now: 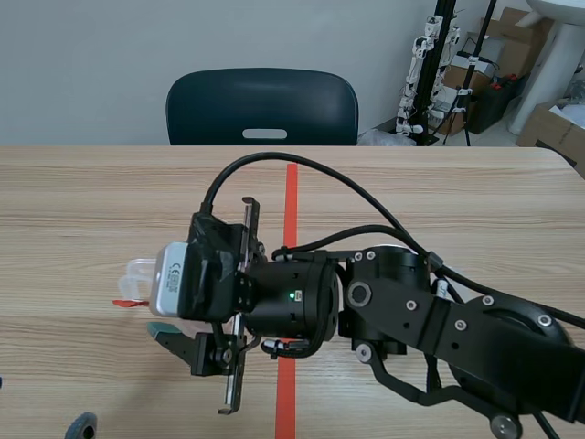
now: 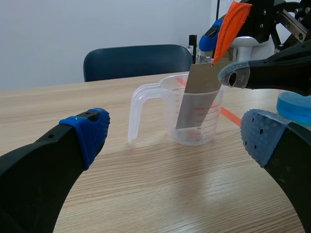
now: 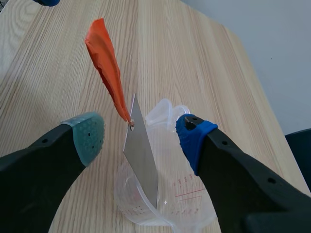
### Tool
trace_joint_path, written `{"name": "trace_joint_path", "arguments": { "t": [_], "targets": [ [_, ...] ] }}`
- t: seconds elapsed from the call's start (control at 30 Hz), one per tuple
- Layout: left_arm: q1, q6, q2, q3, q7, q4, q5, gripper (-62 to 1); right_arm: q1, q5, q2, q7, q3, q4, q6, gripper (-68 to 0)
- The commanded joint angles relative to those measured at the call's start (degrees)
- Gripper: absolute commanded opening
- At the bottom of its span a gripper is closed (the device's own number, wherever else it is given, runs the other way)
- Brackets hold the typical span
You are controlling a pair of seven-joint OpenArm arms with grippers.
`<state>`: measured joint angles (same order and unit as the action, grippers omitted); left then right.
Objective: Do the redox reaction experiment. lift the metal plate out of the left beaker
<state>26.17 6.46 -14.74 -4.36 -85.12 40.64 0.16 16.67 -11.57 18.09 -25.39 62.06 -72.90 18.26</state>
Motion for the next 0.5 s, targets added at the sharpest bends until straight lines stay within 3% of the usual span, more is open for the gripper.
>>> {"name": "trace_joint_path", "arguments": {
  "t": [0.0,0.47],
  "targets": [
    [0.31,0.13,-0.39,-0.02,-0.74,1.03,-0.13,-4.1,1.46,0.35,-0.48,-0.46,-0.22,-0.35,-0.2,-37.6],
    [0.31,0.13,-0.39,-0.02,-0.35,1.03,-0.13,-4.1,1.46,0.35,-0.48,-0.9,-0.22,-0.35,-0.22,-57.0]
  ]
}}
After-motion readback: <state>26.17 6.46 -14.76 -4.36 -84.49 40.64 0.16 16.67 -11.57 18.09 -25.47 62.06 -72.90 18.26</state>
